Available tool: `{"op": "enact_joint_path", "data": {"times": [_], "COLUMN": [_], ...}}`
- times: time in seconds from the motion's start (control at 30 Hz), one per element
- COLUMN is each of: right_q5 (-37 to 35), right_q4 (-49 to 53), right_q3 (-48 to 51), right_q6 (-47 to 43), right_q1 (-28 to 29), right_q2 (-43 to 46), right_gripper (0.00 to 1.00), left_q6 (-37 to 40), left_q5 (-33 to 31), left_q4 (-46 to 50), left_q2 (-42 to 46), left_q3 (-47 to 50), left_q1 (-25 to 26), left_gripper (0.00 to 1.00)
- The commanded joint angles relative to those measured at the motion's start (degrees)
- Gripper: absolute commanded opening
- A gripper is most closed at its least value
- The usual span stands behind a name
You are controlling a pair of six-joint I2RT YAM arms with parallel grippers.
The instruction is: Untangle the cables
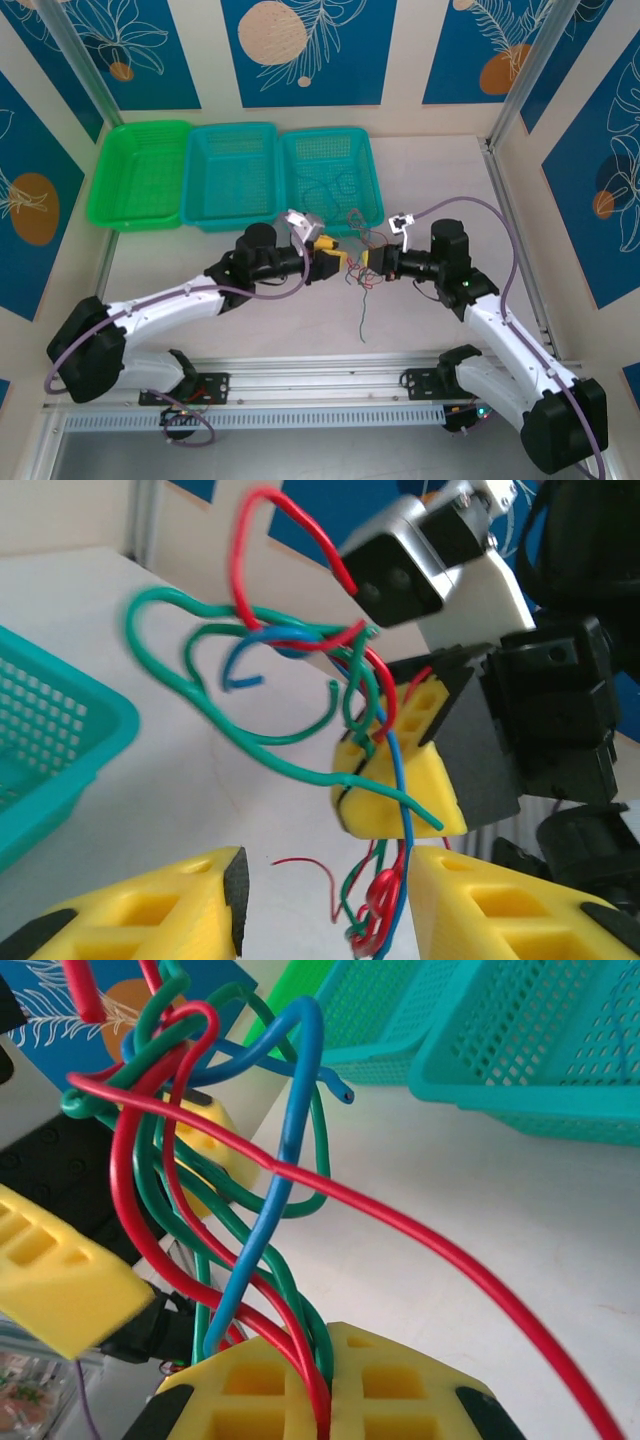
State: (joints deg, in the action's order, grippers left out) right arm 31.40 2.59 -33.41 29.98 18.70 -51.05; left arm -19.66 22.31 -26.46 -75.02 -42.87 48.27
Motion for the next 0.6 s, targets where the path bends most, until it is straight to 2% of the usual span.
{"op": "enact_joint_path", "data": {"times": [0.0,0.07,0.23,0.33,0.4,0.47,0.57], "right_q5": [4.54,4.61,4.85,3.77,3.01,2.63,1.17], "right_q4": [0.66,0.51,-0.3,0.98,1.87,1.88,2.02], "right_q3": [-3.76,-4.41,-5.55,-6.35,-6.63,-6.68,-6.52], "right_q6": [0.32,0.84,3.37,3.53,3.62,3.77,3.95], "right_q1": [0.99,1.42,2.99,3.72,3.67,3.59,3.45], "right_q2": [-1.45,-2.31,-4.06,-4.83,-4.74,-4.45,-4.02], "right_gripper": [0.0,0.0,0.0,0.0,0.0,0.0,0.0], "left_q6": [-1.64,-1.97,-0.18,-0.31,-0.05,0.45,1.13], "left_q5": [10.18,12.57,11.97,13.22,13.11,12.3,11.8], "left_q4": [-4.95,-6.48,-4.33,-4.96,-4.53,-4.13,-3.82], "left_q2": [-2.4,-3.72,-5.9,-7.01,-7.33,-7.01,-5.92], "left_q3": [-3.83,-4.56,-5.91,-5.97,-5.61,-4.76,-3.42], "left_q1": [0.22,0.26,0.24,0.24,0.24,0.24,0.24], "left_gripper": [0.46,0.46,0.44,0.32,0.15,0.03,0.0]}}
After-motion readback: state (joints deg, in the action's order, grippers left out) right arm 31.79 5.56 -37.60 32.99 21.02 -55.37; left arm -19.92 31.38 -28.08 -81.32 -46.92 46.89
